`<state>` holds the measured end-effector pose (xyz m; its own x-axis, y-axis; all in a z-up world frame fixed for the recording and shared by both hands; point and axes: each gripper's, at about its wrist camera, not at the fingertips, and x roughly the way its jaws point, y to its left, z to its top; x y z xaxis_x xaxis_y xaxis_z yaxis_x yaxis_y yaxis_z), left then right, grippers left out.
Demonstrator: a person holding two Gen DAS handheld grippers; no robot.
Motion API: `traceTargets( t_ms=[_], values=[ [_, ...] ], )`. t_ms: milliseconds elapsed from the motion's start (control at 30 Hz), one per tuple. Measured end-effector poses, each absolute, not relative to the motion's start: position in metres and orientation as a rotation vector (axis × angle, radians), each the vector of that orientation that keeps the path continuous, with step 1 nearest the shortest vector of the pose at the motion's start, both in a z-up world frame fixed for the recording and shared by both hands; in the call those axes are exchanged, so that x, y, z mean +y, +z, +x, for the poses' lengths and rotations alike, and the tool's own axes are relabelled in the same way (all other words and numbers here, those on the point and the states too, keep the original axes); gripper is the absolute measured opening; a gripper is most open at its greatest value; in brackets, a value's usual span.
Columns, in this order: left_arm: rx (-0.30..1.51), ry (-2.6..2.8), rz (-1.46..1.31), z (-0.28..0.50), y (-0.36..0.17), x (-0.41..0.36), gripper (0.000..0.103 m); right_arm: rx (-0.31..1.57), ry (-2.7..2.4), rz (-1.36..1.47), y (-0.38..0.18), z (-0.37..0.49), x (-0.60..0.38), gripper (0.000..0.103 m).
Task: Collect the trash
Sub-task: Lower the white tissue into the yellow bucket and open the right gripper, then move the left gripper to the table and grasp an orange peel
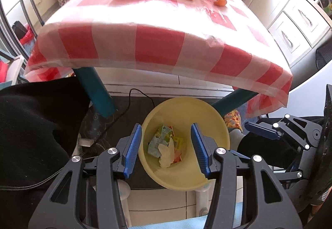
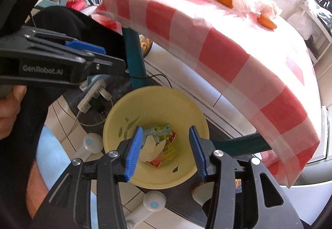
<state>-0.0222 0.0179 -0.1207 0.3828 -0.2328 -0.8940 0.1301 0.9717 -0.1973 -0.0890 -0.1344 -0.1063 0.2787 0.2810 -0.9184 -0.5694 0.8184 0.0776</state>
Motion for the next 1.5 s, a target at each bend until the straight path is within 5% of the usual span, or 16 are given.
traceTargets(
  t_ms=[967,1500],
  values=[
    [0.961,-0.161,-0.086,-0.018,-0.085,0.033,0.059,0.868,0.439,0.048,-0.045,-0.065,-0.185,0.057],
    [0.866,-0.169,-0.006,0.075,-0.062,0.039,0.066,0.881,0.384,0.218,-0.042,-0.024,-0.205,0.059]
  ],
)
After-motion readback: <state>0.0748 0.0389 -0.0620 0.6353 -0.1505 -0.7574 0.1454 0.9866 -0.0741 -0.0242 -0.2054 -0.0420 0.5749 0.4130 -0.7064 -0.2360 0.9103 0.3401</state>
